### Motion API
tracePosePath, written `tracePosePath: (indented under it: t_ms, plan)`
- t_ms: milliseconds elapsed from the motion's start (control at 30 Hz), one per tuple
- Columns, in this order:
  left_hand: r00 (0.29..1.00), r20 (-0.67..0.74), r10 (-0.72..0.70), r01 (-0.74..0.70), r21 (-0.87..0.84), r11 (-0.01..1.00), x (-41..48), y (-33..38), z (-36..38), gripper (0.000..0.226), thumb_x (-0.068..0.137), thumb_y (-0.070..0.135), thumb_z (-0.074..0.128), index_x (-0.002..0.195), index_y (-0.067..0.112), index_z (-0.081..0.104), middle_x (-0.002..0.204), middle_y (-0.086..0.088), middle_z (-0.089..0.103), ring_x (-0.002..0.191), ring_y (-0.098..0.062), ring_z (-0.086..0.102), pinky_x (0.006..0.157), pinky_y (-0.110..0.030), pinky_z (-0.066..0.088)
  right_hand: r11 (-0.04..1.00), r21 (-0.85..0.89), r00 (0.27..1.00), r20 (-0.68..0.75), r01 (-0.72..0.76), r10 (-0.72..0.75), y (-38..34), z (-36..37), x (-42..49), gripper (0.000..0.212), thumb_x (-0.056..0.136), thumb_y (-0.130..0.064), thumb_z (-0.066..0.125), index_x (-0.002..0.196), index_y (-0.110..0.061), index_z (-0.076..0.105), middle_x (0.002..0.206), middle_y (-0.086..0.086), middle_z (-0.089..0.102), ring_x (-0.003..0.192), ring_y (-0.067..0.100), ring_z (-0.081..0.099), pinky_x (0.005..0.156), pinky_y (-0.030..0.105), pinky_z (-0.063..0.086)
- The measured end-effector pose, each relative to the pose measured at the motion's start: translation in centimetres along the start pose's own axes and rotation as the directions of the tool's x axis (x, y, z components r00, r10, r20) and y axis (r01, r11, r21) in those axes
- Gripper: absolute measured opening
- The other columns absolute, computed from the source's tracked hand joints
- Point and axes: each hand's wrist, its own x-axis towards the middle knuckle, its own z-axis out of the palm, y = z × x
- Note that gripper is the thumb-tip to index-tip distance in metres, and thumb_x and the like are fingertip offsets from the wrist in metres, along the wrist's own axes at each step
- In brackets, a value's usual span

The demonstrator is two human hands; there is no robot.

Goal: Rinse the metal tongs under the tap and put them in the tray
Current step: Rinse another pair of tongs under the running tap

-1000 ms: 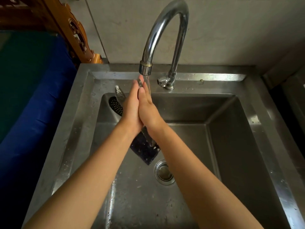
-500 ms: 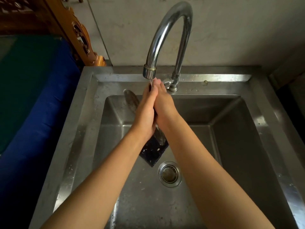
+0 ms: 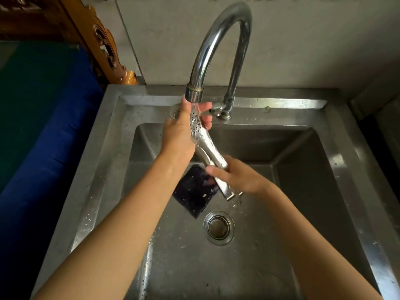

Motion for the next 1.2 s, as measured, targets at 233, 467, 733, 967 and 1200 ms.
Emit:
tracePosePath:
  t_ms: [233, 467, 733, 967, 1200]
  plan:
    - [0.986, -0.133, 0.102, -0.044, 0.379, 0.924, -0.8, -0.3, -3.3, 0.033, 0.092, 0.043, 0.048, 0.12, 0.027, 0.052, 0.127, 0.002, 0.059, 0.114, -0.011, 0.056, 0.099, -0.032, 0.043, 0.942, 0.336, 1.0, 0.01, 0.006, -0.009, 2.7, 2.0, -1.1, 0.023, 0.089, -0.037, 0.058, 0.086, -0.015, 0.055, 0.061, -0.001, 0.065, 0.043, 0.014, 0.057, 0.041, 0.022, 0.046]
    - [0.925, -0.218, -0.311, 0.369, 0.33, 0.869, -6.9, -7.2, -6.2, 0.044, 0.085, 0.039, 0.062, 0.113, 0.006, 0.051, 0.089, -0.009, 0.063, 0.057, -0.02, 0.058, 0.047, -0.026, 0.045, 0.864, 0.499, 0.994, -0.05, -0.059, 0.097, 3.5, 5.9, -1.7, 0.025, 0.094, -0.029, 0.053, 0.084, -0.006, 0.055, 0.058, 0.002, 0.061, 0.039, 0.013, 0.053, 0.041, 0.023, 0.048]
    - [0.854, -0.187, -0.485, 0.519, 0.25, 0.818, -8.3, -9.7, -6.3, 0.045, 0.097, 0.042, 0.037, 0.094, 0.013, 0.072, 0.085, -0.001, 0.076, 0.047, -0.019, 0.06, 0.031, -0.017, 0.03, 0.809, 0.575, 0.98, -0.055, -0.125, 0.191, 4.4, 8.6, -3.0, 0.048, 0.1, -0.034, 0.035, 0.074, -0.001, 0.058, 0.053, 0.006, 0.06, 0.044, 0.019, 0.057, 0.047, 0.027, 0.051]
    - [0.864, -0.202, -0.46, 0.5, 0.252, 0.828, -9.1, -11.3, -6.6, 0.04, 0.099, 0.038, 0.036, 0.094, 0.017, 0.069, 0.083, 0.001, 0.075, 0.062, -0.014, 0.069, 0.057, -0.027, 0.046, 0.78, 0.578, 0.934, -0.08, -0.241, 0.348, 5.5, 9.6, -3.5, 0.047, 0.1, -0.035, 0.033, 0.076, -0.004, 0.059, 0.05, 0.009, 0.06, 0.042, 0.023, 0.057, 0.046, 0.029, 0.051]
    - [0.85, -0.238, -0.47, 0.515, 0.189, 0.836, -8.9, -13.6, -7.1, 0.047, 0.098, 0.036, 0.038, 0.075, 0.02, 0.075, 0.08, -0.002, 0.075, 0.075, -0.017, 0.07, 0.071, -0.031, 0.054, 0.721, 0.615, 0.876, -0.1, -0.319, 0.472, 6.0, 9.8, -3.4, 0.038, 0.098, -0.033, 0.038, 0.081, -0.007, 0.059, 0.046, 0.007, 0.059, 0.037, 0.021, 0.054, 0.041, 0.027, 0.049]
